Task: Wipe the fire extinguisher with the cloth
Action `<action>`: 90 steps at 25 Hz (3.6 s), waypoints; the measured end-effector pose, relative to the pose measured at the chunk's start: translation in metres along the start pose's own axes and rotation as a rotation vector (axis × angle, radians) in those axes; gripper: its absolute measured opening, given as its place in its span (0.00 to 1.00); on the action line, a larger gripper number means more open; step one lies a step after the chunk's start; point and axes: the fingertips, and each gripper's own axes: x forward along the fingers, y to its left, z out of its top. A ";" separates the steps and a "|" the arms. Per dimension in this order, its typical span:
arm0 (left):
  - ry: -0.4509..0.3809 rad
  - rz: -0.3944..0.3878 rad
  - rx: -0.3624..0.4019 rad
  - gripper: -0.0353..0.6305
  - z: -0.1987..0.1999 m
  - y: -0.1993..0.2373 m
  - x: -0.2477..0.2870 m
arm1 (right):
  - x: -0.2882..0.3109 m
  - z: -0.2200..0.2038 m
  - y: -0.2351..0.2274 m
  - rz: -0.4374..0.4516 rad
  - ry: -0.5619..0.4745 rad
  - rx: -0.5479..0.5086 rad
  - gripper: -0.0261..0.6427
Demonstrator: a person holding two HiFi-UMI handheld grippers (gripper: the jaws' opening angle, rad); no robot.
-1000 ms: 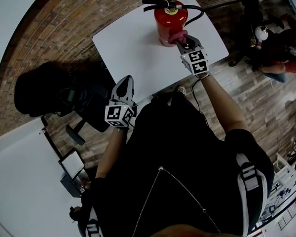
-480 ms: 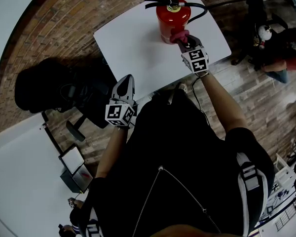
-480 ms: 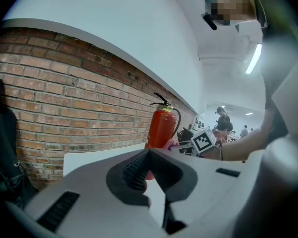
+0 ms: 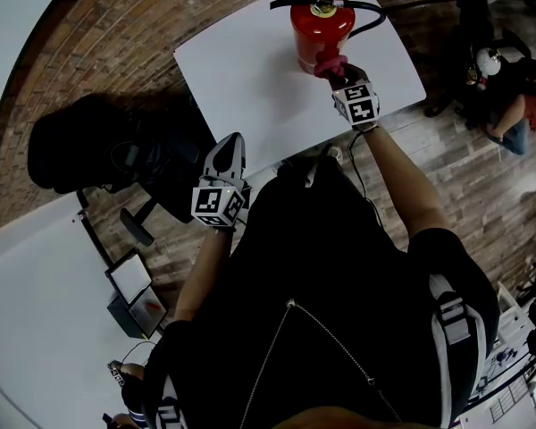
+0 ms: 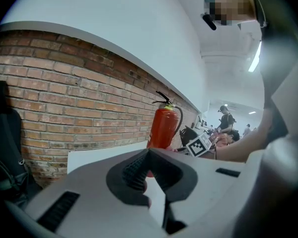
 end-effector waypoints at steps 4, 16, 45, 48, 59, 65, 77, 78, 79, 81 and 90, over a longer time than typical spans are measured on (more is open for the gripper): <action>0.003 0.019 -0.006 0.08 -0.002 0.003 -0.002 | 0.010 -0.014 -0.002 0.005 0.037 -0.001 0.22; 0.015 0.078 -0.026 0.08 -0.011 0.009 -0.003 | 0.039 -0.050 -0.005 0.036 0.115 -0.011 0.22; 0.027 0.121 -0.062 0.08 -0.033 -0.007 0.016 | 0.100 -0.139 -0.015 0.069 0.334 0.068 0.22; 0.018 0.052 -0.042 0.08 -0.022 -0.005 0.025 | 0.082 -0.133 -0.011 0.041 0.337 0.096 0.22; -0.030 -0.169 -0.012 0.08 0.010 0.009 0.062 | 0.002 -0.051 0.013 -0.063 0.165 0.140 0.22; -0.033 -0.245 -0.007 0.08 0.011 0.015 0.069 | -0.051 0.029 0.036 -0.139 -0.008 0.163 0.22; -0.041 -0.319 0.015 0.08 0.012 0.028 0.060 | -0.109 0.142 0.065 -0.270 -0.232 0.151 0.22; -0.041 -0.320 0.016 0.08 0.012 0.029 0.059 | -0.109 0.146 0.064 -0.278 -0.237 0.151 0.22; -0.040 -0.321 0.017 0.08 0.012 0.031 0.057 | -0.109 0.150 0.064 -0.288 -0.242 0.150 0.22; -0.040 -0.320 0.018 0.08 0.011 0.035 0.053 | -0.108 0.156 0.062 -0.310 -0.247 0.153 0.22; -0.034 -0.288 0.012 0.08 0.004 0.059 0.036 | -0.093 0.161 0.057 -0.383 -0.228 0.175 0.22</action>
